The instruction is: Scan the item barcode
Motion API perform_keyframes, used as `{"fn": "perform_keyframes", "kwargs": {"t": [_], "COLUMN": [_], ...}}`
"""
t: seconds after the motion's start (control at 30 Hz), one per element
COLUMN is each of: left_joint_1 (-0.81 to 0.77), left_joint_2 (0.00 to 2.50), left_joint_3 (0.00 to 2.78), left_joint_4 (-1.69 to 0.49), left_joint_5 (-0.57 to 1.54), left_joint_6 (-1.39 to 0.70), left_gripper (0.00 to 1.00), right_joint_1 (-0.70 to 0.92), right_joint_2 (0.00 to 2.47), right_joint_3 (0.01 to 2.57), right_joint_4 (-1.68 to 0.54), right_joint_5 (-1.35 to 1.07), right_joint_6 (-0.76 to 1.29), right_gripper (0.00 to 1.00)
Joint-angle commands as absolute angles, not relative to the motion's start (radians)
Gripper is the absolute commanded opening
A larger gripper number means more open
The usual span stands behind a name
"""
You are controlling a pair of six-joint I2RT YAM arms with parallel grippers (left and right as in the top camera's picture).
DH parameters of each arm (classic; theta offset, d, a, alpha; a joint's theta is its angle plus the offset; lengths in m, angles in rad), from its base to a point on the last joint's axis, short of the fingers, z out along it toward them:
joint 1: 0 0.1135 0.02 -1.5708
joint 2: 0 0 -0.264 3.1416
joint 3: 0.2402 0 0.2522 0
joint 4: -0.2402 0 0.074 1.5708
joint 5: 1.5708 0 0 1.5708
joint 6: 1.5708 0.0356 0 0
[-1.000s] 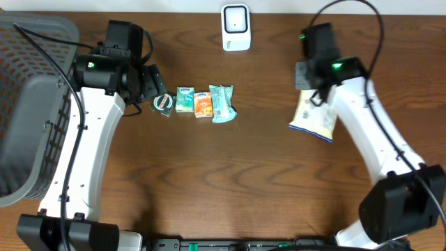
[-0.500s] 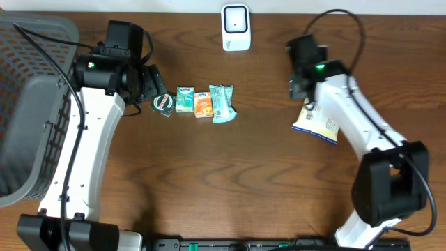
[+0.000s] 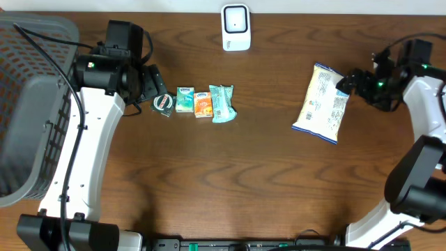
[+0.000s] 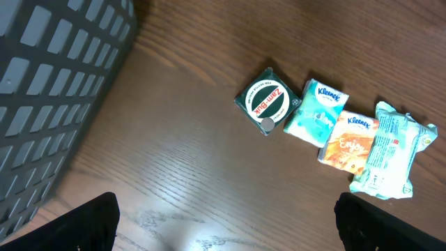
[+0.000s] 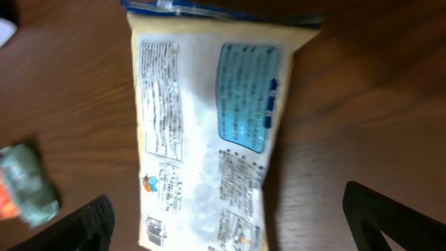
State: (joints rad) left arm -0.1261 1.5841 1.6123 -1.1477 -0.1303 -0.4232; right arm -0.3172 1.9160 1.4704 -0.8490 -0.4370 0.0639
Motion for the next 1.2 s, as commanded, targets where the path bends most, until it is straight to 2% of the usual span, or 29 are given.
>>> {"fn": "perform_keyframes", "kwargs": {"t": [0.0, 0.2, 0.3, 0.37, 0.4, 0.43, 0.63, 0.73, 0.9, 1.03, 1.17], "left_joint_1": [-0.125, -0.125, -0.125, -0.125, -0.125, -0.125, -0.125, -0.125, -0.125, -0.125, -0.125], "left_joint_2": [1.588, 1.588, 1.588, 1.588, 1.588, 1.588, 1.588, 1.588, 1.588, 1.588, 1.588], "left_joint_3": [1.621, 1.621, 1.621, 1.621, 1.621, 1.621, 1.621, 1.621, 1.621, 1.621, 1.621], "left_joint_4": [-1.151, -1.151, -1.151, -1.151, -1.151, -1.151, -1.151, -1.151, -1.151, -1.151, -1.151], "left_joint_5": [-0.139, -0.139, -0.139, -0.139, -0.139, -0.139, -0.139, -0.139, -0.139, -0.139, -0.139], "left_joint_6": [-0.436, -0.436, -0.436, -0.436, -0.436, -0.436, -0.436, -0.436, -0.436, -0.436, -0.436], "left_gripper": [0.98, 0.98, 0.98, 0.97, 0.98, 0.98, 0.98, 0.98, 0.98, 0.98, 0.98], "right_joint_1": [-0.317, -0.304, -0.296, -0.286, -0.281, -0.278, -0.274, -0.271, -0.194, -0.038, 0.155], "right_joint_2": [2.012, 2.177, 2.239, 2.268, 2.274, 2.275, 2.197, 2.094, 1.859, 1.726, 1.716], "right_joint_3": [1.478, 1.478, 1.478, 1.478, 1.478, 1.478, 1.479, 1.479, 1.479, 1.479, 1.478], "right_joint_4": [-0.852, -0.825, -0.822, -0.818, -0.814, -0.813, -0.791, -0.770, -0.779, -0.791, -0.828], "right_joint_5": [-0.642, -0.751, -0.862, -0.905, -0.908, -0.908, -0.904, -0.825, -0.337, 0.163, 0.654], "right_joint_6": [-0.043, -0.047, -0.072, -0.080, -0.080, -0.080, -0.057, -0.003, 0.100, 0.169, 0.247], "right_gripper": [0.99, 0.98, 0.78, 0.43, 0.08, 0.01, 0.01, 0.01, 0.01, 0.01, 0.01]}}
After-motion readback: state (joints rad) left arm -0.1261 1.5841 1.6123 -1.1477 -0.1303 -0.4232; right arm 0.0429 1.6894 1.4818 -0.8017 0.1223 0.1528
